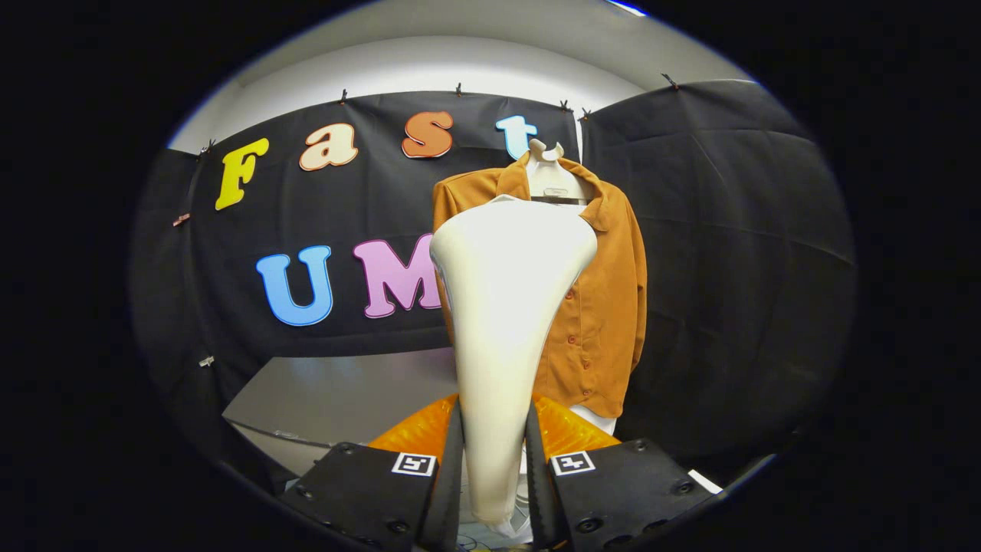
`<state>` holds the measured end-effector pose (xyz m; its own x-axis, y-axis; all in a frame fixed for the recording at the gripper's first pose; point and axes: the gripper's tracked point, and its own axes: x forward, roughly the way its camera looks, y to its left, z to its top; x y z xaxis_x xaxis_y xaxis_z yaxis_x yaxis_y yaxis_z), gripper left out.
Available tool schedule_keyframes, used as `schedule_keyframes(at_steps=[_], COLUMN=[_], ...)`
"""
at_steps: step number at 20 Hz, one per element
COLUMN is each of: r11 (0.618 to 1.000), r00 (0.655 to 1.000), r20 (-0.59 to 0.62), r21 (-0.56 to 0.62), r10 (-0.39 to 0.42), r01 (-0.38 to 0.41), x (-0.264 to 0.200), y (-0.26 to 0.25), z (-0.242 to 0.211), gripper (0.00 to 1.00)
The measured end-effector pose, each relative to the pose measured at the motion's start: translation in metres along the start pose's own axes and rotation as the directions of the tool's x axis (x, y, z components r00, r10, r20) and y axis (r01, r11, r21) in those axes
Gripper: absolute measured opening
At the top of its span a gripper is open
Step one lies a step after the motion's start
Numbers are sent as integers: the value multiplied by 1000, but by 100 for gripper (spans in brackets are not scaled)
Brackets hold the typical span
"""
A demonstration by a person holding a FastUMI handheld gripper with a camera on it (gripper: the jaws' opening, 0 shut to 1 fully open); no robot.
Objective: Iron the clothes twice with a garment steamer, once on the left side and once on the right side.
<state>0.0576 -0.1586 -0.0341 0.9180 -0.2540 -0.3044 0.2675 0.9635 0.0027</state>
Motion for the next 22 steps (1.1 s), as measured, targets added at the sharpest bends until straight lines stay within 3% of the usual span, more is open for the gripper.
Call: schedule_keyframes(at_steps=[14,22], r11=[992,984], r00=[985,955], r20=[-118,-236], r21=[31,53], r10=[129,179], r01=[-126,-171], x=[146,187], y=[-29,-30], z=[-12,-57], gripper=[40,40])
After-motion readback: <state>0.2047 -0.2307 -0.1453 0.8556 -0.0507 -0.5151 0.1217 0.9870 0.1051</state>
